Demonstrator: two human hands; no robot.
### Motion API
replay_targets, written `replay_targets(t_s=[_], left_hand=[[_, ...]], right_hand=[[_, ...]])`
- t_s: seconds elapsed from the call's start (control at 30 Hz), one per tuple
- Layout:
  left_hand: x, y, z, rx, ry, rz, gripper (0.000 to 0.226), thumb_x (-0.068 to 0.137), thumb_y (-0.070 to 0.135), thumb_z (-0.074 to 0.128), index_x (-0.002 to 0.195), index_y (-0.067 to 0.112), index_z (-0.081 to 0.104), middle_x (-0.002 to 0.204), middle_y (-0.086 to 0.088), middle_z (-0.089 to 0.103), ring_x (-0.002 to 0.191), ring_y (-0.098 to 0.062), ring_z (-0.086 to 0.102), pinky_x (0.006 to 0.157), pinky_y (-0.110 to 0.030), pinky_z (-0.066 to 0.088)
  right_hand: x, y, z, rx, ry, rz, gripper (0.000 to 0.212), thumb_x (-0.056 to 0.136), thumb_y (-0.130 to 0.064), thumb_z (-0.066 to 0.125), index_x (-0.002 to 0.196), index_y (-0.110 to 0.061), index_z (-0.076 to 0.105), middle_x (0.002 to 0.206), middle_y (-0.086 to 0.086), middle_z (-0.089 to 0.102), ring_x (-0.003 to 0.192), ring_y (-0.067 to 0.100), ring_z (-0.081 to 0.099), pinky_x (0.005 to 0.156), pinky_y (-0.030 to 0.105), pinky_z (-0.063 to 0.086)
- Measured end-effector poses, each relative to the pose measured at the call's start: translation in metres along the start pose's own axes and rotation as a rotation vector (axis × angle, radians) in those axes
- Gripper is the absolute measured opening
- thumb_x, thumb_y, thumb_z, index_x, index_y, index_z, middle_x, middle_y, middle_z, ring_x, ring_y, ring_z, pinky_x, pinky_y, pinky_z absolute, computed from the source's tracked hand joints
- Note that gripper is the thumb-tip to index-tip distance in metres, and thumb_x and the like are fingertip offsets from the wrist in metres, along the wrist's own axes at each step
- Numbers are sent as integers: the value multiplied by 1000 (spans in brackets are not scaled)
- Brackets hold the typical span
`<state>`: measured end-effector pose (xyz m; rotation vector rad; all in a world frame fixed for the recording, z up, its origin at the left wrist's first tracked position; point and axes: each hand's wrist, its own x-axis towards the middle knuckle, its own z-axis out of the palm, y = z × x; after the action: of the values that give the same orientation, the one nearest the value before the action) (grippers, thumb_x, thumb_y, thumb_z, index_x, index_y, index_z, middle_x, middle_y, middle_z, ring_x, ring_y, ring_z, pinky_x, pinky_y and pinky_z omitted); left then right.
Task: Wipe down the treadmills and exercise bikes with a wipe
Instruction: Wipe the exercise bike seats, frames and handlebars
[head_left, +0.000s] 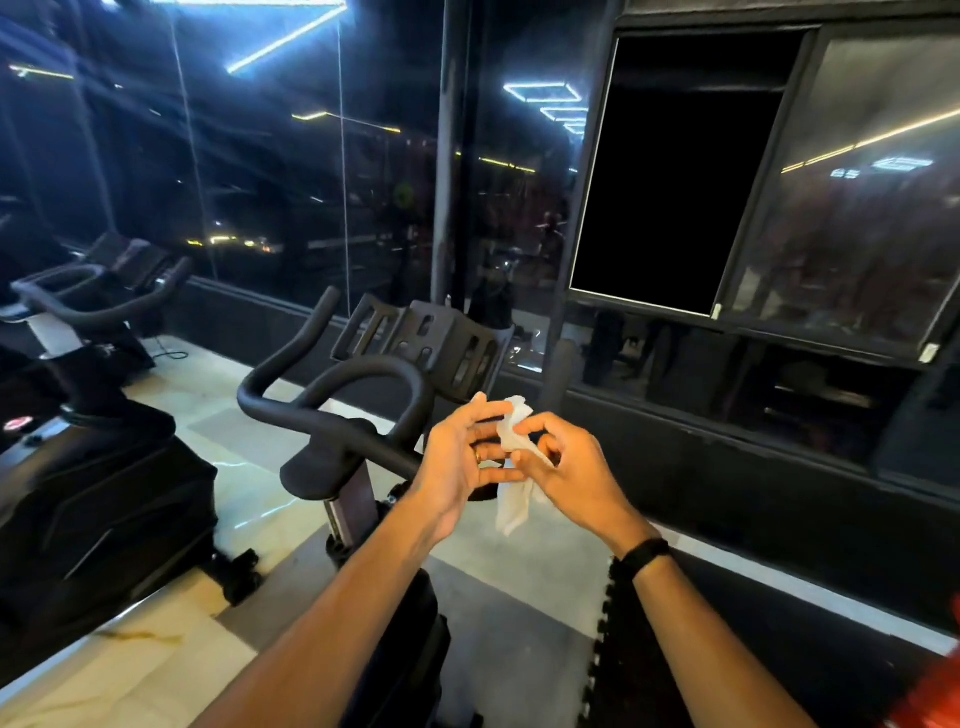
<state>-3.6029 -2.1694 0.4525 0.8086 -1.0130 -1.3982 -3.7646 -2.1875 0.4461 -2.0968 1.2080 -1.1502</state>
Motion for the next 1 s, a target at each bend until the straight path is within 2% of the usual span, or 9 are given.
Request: replay_targets(t_s=[0.13, 0.27, 0.4, 0.47, 0.67, 0.77, 0.87, 0.93, 1.0], left_hand=[[5, -1, -8, 73, 178, 36, 35, 101, 35, 49, 110, 9, 70, 111, -14, 71, 83, -28, 70, 77, -45, 58], [5, -3, -22, 3, 347, 89, 32, 101, 29, 49, 106, 3, 68, 98, -14, 72, 70, -28, 67, 63, -36, 56], [5, -9, -33, -40, 544, 149, 25, 100, 18, 46, 97, 3, 66, 86, -14, 69, 53, -21, 59, 50, -30, 47], [4, -13, -39, -68, 622, 161, 24, 98, 15, 44, 94, 3, 65, 82, -16, 67, 47, -19, 53, 44, -28, 42], [-5, -20, -75, -127, 740, 172, 38, 105, 27, 37, 91, 3, 63, 71, -15, 62, 45, -21, 48, 44, -28, 38], [-9, -18, -88, -135, 778, 189, 38, 106, 27, 36, 88, 5, 61, 66, -13, 59, 41, -16, 48, 40, -25, 38], [-12, -15, -96, -143, 788, 213, 38, 107, 24, 36, 88, 4, 61, 64, -13, 58, 37, -13, 47, 36, -20, 38], [-11, -13, -98, -150, 790, 222, 37, 107, 22, 36, 89, 2, 61, 62, -12, 57, 36, -12, 47, 35, -19, 37], [-10, -14, -99, -148, 781, 229, 36, 107, 22, 36, 90, 2, 61, 62, -12, 56, 36, -12, 46, 34, -19, 36]], right_hand=[[9, 8, -8, -25, 248, 138, 19, 96, -13, 61, 78, -8, 63, 72, 9, 60, 62, 9, 49, 60, 28, 40], [10, 2, -14, -127, 578, 151, 20, 99, -19, 56, 79, -19, 59, 68, -6, 57, 61, 11, 53, 54, 23, 40], [8, -16, 21, -379, 229, 71, 19, 103, -28, 51, 111, -16, 63, 90, 3, 68, 78, 20, 67, 71, 38, 56], [8, -21, 49, -434, 73, 60, 21, 102, -28, 50, 117, -22, 64, 99, 7, 72, 90, 28, 67, 79, 42, 54], [24, -31, 96, -376, 5, 45, 21, 100, -31, 51, 96, -16, 65, 84, 5, 68, 82, 26, 62, 68, 37, 47], [36, -37, 101, -132, -94, 36, 27, 99, -34, 58, 118, -18, 68, 86, 4, 69, 74, 9, 60, 71, 26, 44], [42, -35, 95, 54, -24, 60, 31, 95, -33, 66, 123, -20, 62, 82, 0, 66, 76, 2, 61, 74, 16, 47], [44, -23, 92, -128, -25, 72, 52, 85, -37, 76, 130, -23, 56, 105, -1, 57, 98, 3, 53, 89, 19, 46], [44, -21, 97, -432, -167, 96, 76, 73, -49, 81, 137, -25, 48, 124, -1, 45, 118, 17, 42, 99, 30, 42]])
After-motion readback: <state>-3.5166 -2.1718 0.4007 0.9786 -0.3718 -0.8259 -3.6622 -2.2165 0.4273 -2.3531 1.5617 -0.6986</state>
